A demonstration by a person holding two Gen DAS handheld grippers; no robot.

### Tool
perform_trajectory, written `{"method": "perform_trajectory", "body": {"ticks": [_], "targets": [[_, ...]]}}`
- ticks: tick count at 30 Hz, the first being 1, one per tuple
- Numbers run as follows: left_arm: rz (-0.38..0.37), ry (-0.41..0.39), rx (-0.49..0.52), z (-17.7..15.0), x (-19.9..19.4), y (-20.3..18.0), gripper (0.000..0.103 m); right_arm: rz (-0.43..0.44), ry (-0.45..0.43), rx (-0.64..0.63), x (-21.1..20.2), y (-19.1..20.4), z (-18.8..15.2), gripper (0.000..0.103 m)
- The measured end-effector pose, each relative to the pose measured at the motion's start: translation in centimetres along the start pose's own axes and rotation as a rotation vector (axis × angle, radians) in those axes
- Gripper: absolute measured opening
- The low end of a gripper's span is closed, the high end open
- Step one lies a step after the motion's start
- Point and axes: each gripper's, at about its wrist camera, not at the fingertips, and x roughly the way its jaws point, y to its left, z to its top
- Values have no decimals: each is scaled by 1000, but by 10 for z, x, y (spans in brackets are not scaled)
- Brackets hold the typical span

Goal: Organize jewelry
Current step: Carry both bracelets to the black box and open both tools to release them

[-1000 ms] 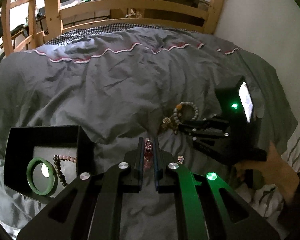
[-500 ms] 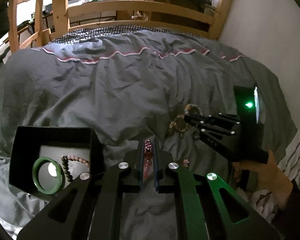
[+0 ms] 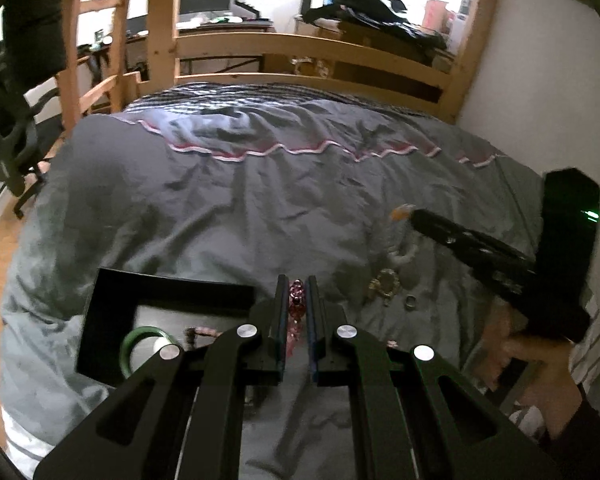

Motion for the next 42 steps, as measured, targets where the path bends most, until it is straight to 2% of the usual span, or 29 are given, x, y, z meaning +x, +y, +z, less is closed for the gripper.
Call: {"method": "perform_trajectory", "body": {"ticks": [10, 17, 24, 30, 34, 42], "targets": [[52, -17, -71, 8, -20, 37, 8, 147, -48, -24, -4, 66, 2, 9], [96, -44, -134, 11, -39, 69, 8, 212, -37, -51, 0, 98, -5, 9], [136, -41, -206, 11, -44, 103, 8, 261, -8, -43, 7, 114, -17, 9], [151, -24, -254, 7, -40, 125, 8, 250, 39, -34, 26, 119, -32, 9], [169, 15, -287, 2, -26, 137, 8, 238, 98, -25, 43, 120, -48, 9], [171, 90, -341, -8, 0, 157, 8, 194, 158, -33, 57, 122, -61, 9]]}}
